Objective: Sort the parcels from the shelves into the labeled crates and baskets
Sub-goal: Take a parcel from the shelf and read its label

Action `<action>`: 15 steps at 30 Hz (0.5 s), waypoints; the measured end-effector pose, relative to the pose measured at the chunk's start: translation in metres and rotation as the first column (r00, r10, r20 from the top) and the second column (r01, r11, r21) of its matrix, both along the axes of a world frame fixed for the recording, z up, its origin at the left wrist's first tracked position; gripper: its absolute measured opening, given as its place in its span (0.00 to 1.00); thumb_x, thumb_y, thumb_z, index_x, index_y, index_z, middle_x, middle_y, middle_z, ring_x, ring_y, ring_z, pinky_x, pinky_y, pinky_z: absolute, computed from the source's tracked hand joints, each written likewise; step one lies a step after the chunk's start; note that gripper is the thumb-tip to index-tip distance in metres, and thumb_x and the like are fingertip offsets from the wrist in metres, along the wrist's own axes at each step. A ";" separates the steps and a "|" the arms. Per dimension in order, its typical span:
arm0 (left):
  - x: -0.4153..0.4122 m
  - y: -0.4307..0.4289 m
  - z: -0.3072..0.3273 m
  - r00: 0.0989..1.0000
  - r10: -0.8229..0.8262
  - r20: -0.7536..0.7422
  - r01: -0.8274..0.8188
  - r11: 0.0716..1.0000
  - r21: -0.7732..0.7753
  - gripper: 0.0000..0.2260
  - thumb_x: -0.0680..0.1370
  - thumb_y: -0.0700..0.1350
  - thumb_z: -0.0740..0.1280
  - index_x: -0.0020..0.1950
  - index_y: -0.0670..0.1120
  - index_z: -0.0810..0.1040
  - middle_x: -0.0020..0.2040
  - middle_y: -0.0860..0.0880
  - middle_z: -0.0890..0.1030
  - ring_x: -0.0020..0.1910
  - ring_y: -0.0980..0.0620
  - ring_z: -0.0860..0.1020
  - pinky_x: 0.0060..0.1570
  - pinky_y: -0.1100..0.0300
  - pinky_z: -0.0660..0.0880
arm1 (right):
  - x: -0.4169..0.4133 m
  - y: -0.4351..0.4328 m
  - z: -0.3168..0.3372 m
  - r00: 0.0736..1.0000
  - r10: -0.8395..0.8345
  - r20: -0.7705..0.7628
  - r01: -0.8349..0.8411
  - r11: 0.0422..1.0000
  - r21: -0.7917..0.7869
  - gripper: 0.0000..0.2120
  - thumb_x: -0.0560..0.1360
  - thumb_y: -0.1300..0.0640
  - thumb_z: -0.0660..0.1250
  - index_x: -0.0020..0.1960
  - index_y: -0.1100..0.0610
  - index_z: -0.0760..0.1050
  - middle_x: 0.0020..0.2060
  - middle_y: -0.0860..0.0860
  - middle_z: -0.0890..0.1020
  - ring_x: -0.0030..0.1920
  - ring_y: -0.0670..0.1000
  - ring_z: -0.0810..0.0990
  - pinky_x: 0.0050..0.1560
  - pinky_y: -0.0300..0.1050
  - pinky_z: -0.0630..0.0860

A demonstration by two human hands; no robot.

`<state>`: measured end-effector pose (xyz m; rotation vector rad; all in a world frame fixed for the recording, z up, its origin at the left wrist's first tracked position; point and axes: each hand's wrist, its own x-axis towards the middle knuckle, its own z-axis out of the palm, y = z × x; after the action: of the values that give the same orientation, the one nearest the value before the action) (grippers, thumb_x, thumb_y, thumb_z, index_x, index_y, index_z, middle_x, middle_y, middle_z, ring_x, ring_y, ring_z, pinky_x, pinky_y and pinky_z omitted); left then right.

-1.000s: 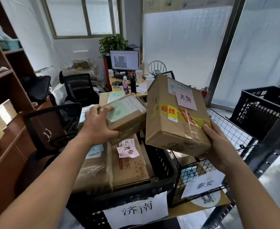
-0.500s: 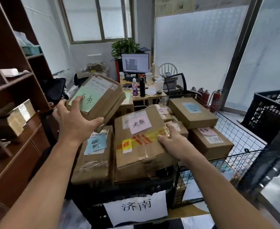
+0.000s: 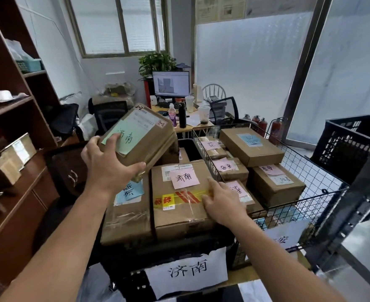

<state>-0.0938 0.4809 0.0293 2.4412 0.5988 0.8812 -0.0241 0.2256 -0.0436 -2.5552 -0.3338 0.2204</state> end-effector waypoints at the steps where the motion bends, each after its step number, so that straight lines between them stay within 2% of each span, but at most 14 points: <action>1: 0.002 -0.001 -0.001 1.000 -0.019 -0.003 0.019 1.000 0.006 0.42 0.65 0.58 0.78 0.74 0.54 0.63 0.75 0.42 0.55 0.75 0.40 0.50 0.72 0.41 0.58 | 0.000 0.000 0.000 1.000 -0.005 0.022 0.004 0.999 0.042 0.27 0.83 0.43 0.59 0.80 0.44 0.58 0.76 0.49 0.66 0.74 0.57 0.64 0.71 0.66 0.65; 4: 0.010 -0.010 -0.003 0.997 -0.077 -0.013 0.077 0.997 0.005 0.42 0.65 0.61 0.77 0.74 0.56 0.63 0.75 0.43 0.55 0.74 0.41 0.50 0.71 0.41 0.59 | -0.002 0.000 0.003 0.991 -0.017 0.130 -0.022 0.954 0.298 0.26 0.82 0.43 0.62 0.78 0.48 0.65 0.75 0.49 0.70 0.74 0.53 0.67 0.73 0.59 0.66; 6: 0.017 -0.023 -0.005 0.994 -0.107 -0.023 0.107 0.994 0.009 0.42 0.65 0.61 0.77 0.74 0.55 0.62 0.75 0.43 0.55 0.74 0.41 0.51 0.70 0.41 0.60 | -0.002 0.001 0.013 0.990 -0.017 0.140 -0.054 0.870 0.490 0.26 0.82 0.42 0.63 0.78 0.45 0.65 0.73 0.48 0.72 0.73 0.51 0.69 0.73 0.56 0.67; 9: 0.030 -0.047 -0.008 0.990 -0.137 -0.019 0.137 0.991 0.008 0.42 0.65 0.62 0.76 0.74 0.56 0.61 0.74 0.43 0.55 0.73 0.41 0.51 0.70 0.42 0.60 | 0.001 0.007 0.033 0.999 0.043 -0.002 -0.026 0.647 0.762 0.26 0.81 0.40 0.64 0.77 0.34 0.61 0.67 0.42 0.73 0.69 0.47 0.72 0.66 0.51 0.72; 12: 0.047 -0.067 -0.012 0.978 -0.207 0.014 0.207 0.978 -0.004 0.41 0.65 0.63 0.75 0.74 0.57 0.60 0.73 0.45 0.55 0.72 0.42 0.52 0.68 0.44 0.61 | 0.014 0.014 0.043 0.985 0.154 -0.081 -0.010 0.514 0.858 0.29 0.80 0.40 0.65 0.77 0.29 0.56 0.61 0.34 0.73 0.62 0.39 0.73 0.54 0.44 0.73; 13: 0.052 -0.070 -0.013 0.966 -0.258 0.014 0.258 0.966 0.000 0.41 0.66 0.63 0.75 0.74 0.57 0.61 0.72 0.46 0.56 0.71 0.42 0.53 0.68 0.45 0.62 | 0.020 0.016 0.044 0.980 0.169 -0.101 0.005 0.490 0.872 0.31 0.79 0.40 0.66 0.76 0.27 0.54 0.64 0.36 0.73 0.64 0.42 0.74 0.54 0.46 0.75; 15: 0.062 -0.070 -0.016 0.920 -0.390 -0.035 0.391 0.920 0.012 0.43 0.66 0.65 0.74 0.76 0.57 0.60 0.72 0.49 0.56 0.71 0.44 0.54 0.68 0.47 0.63 | 0.036 0.018 0.045 0.981 0.148 -0.125 0.047 0.442 0.896 0.34 0.77 0.38 0.70 0.75 0.24 0.53 0.71 0.41 0.71 0.68 0.50 0.74 0.59 0.58 0.76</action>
<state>-0.0319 0.4113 0.0129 2.4709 0.0998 0.6837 0.0118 0.2434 0.0013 -1.4170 -0.3315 0.2192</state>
